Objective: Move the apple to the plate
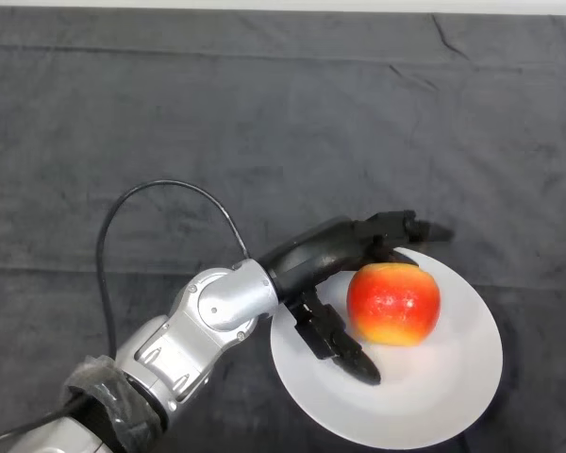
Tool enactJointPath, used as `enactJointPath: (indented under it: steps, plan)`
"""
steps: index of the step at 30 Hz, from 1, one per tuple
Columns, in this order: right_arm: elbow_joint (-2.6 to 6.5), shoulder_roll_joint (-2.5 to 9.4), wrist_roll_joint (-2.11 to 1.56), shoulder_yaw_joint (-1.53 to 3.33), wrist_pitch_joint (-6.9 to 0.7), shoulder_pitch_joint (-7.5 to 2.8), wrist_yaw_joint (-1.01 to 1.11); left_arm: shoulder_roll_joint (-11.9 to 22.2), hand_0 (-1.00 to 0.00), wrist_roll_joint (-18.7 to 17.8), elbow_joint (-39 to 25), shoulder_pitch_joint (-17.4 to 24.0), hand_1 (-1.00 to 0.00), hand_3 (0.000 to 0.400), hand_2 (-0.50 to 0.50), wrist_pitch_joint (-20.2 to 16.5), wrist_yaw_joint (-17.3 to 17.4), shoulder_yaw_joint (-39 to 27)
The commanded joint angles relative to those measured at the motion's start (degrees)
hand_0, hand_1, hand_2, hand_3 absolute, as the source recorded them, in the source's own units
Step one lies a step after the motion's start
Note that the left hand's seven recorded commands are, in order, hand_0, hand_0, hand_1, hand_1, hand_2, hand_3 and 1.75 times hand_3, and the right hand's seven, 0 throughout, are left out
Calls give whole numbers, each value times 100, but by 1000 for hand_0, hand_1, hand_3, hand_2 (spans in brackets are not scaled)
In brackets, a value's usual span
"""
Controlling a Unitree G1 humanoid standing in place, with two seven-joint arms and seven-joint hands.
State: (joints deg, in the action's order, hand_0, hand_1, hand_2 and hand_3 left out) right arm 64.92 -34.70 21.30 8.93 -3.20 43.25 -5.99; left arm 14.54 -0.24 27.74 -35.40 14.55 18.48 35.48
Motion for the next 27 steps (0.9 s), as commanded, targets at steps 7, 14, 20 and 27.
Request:
enactJointPath:
  steps: [7,14,20,27]
  plan:
    - [-34,-9,-44,-58,-51,-268,49,509,0,47,244,-192,0,0,0,10,-63,-423]
    - [-37,-9,-44,-58,-51,-270,49,669,0,-48,201,-168,0,0,0,270,-199,-914]
    - [-40,-9,-44,-59,-51,-272,49,761,0,-109,286,-141,0,0,0,510,-338,-1314]
    - [-44,-9,-44,-60,-52,-273,50,854,0,-125,546,-107,0,0,0,837,-467,-1708]
